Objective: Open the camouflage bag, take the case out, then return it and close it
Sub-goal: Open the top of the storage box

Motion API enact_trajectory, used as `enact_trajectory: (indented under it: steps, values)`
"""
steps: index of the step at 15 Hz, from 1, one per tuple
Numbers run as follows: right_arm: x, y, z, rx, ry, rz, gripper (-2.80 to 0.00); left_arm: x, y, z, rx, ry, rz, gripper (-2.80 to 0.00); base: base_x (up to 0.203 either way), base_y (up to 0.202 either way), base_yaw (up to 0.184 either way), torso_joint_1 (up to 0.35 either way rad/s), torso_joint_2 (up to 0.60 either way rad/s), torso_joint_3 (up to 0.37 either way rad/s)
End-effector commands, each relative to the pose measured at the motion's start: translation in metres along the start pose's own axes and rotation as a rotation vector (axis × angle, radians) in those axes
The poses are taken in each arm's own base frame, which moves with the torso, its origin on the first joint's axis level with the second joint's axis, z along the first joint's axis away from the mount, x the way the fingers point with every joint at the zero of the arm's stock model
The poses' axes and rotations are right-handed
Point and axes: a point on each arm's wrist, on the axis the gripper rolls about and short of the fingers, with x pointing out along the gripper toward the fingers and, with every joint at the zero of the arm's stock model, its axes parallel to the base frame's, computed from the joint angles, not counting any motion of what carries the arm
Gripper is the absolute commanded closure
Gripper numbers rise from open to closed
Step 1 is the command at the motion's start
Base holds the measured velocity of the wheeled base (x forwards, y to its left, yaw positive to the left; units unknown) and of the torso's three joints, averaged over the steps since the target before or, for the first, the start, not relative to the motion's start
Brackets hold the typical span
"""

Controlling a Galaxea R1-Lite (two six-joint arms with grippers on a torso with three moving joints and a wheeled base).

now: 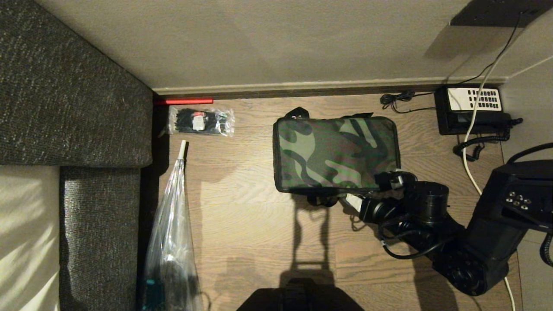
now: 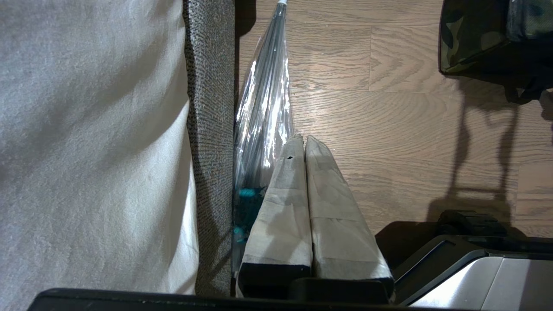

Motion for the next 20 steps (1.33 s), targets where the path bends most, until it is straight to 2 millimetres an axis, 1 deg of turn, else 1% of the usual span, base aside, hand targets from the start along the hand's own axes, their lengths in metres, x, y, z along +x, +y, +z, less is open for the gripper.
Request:
enact_trajectory:
  steps: [1,8,11,14,15,16,18,20]
  values:
    - [-0.001,0.0,-0.001,-0.003,0.001,0.0,0.0,0.0,0.0,0.0,-0.001,-0.002,0.0,0.0,0.0,0.0,0.0,0.0,0.0,0.0]
    - [-0.001,-0.001,-0.003,-0.026,0.005,0.0,0.0,0.0,0.0,0.0,-0.001,-0.002,0.0,0.0,0.0,0.0,0.0,0.0,0.0,0.0]
    - [-0.014,0.002,0.005,-0.043,0.002,0.02,0.0,0.0,0.0,0.0,-0.001,-0.002,0.001,0.0,0.0,0.0,0.0,0.0,0.0,0.0]
    - [-0.04,0.004,0.009,-0.068,0.056,0.127,0.0,0.0,0.0,0.0,-0.001,-0.002,0.001,0.0,0.0,0.0,0.0,0.0,0.0,0.0]
    - [-0.045,0.005,0.01,-0.07,0.079,0.148,0.0,0.0,0.0,0.0,-0.001,-0.002,0.0,0.0,0.0,0.0,0.0,0.0,0.0,0.0]
    - [-0.047,0.005,0.011,-0.071,0.083,0.152,0.0,0.0,0.0,0.0,-0.001,-0.002,0.0,0.0,0.0,0.0,0.0,0.0,0.0,0.0]
    - [-0.048,0.004,0.008,-0.08,0.096,0.15,0.0,0.0,0.0,0.0,-0.001,-0.002,0.001,0.0,0.0,0.0,0.0,0.0,0.0,0.0]
    - [-0.045,0.001,0.001,-0.156,0.116,0.142,0.0,0.0,0.0,0.0,-0.001,-0.002,0.001,0.0,0.0,0.0,0.0,0.0,0.0,0.0]
